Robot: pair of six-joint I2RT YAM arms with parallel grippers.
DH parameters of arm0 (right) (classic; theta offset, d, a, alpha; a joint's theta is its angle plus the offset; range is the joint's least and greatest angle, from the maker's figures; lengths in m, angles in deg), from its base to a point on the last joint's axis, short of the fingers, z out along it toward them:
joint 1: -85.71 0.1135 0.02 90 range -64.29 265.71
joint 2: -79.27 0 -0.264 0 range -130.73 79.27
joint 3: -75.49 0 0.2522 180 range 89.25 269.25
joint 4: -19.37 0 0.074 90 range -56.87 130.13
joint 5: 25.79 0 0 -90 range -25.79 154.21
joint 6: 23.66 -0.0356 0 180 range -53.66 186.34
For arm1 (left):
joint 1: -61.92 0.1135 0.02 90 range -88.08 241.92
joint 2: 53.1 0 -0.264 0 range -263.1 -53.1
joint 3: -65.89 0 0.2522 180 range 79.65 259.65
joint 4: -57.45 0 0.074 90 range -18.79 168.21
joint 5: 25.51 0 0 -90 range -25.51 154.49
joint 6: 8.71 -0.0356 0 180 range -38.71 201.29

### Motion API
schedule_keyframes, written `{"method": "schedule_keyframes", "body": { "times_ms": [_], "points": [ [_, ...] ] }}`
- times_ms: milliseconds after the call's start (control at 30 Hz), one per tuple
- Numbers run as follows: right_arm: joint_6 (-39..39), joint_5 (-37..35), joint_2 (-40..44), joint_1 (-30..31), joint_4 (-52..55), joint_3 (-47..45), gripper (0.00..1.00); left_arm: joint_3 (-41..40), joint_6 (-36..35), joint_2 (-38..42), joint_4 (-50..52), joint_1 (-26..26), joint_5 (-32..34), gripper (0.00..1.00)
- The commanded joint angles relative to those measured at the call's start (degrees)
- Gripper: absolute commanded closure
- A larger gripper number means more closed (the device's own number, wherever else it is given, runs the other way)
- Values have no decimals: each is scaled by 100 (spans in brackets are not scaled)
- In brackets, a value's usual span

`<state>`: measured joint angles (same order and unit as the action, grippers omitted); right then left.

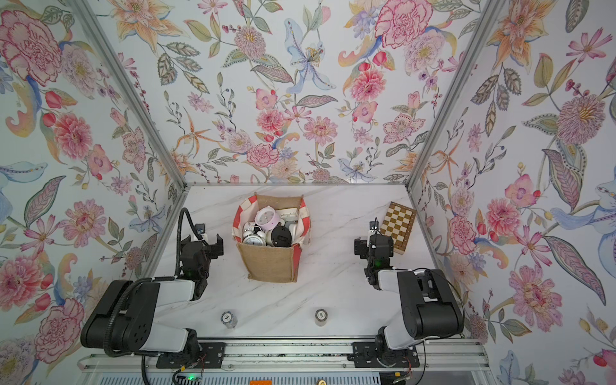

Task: Put the alarm clock into the canvas bag
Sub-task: Reset both arms

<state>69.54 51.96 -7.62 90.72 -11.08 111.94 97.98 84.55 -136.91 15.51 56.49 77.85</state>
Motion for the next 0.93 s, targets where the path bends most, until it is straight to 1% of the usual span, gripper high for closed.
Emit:
{"method": "schedule_keyframes", "body": {
  "times_ms": [0,67,100,133,200,233,300,367,900],
  "points": [
    [-46,339,69,-126,-1520,-512,1,-304,-306,-317,-1571,158,-626,1],
    [30,581,-108,-134,-2228,-807,1,-660,-324,-525,-2547,206,-816,1],
    [125,652,-237,-105,-2617,-903,1,-750,-322,-524,-2759,216,-841,1],
    [148,590,-227,-72,-2667,-936,1,-752,-301,-504,-2646,248,-927,1],
    [78,464,-152,-71,-2299,-798,1,-661,-343,-528,-2537,247,-998,1],
    [-46,254,-207,-75,-2165,-680,1,-553,-320,-509,-2203,244,-944,1],
    [-178,180,-180,-175,-2017,-645,1,-541,-271,-523,-2249,241,-694,1],
    [-174,117,-196,-173,-2089,-667,1,-563,-300,-527,-2282,193,-610,0],
    [-225,204,-168,-238,-2026,-658,1,-581,-309,-528,-2331,190,-600,1]
  ]
}}
